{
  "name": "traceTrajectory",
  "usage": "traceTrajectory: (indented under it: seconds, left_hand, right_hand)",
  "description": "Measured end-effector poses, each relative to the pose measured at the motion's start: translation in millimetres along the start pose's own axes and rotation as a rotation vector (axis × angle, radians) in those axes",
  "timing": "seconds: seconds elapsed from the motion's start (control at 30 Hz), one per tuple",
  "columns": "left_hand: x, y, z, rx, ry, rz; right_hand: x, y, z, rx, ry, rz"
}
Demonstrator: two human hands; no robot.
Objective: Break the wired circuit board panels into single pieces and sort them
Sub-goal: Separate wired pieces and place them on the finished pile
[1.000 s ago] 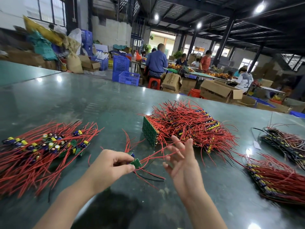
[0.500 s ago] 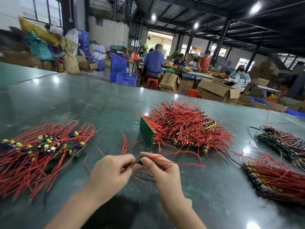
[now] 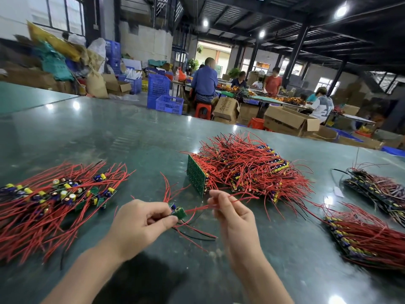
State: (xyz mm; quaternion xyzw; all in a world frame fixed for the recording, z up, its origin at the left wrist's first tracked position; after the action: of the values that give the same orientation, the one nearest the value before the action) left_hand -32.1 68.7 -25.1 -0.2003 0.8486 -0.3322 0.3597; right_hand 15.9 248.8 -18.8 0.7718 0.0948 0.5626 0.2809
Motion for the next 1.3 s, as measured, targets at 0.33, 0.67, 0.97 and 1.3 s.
traceTrajectory:
  seconds: [0.33, 0.67, 0.97, 1.3]
  left_hand:
    - [17, -10, -2, 0.057, -0.019, 0.088]
    - [23, -14, -4, -0.019, -0.043, -0.162]
    - [29, -18, -2, -0.052, -0.058, -0.208]
    - [26, -19, -4, -0.109, -0.09, -0.183]
  right_hand:
    - [13, -10, -9, 0.048, 0.13, -0.208]
    - [31, -25, -13, -0.024, -0.065, 0.298]
    - [37, -30, -16, -0.022, -0.103, 0.37]
    - [45, -39, -18, 0.123, -0.064, 0.333]
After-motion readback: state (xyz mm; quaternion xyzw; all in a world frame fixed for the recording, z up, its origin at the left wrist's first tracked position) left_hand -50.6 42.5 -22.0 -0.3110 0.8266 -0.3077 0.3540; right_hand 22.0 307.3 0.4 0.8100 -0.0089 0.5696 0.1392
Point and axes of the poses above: each hand's wrist, its own z-axis away from the middle knuckle, its own y-axis out of the palm, x = y × z, the point moved 2 cm from there along -z, towards the middle knuckle, and after that the axes turned 15 degrees about -z, right-handed, at the moved point
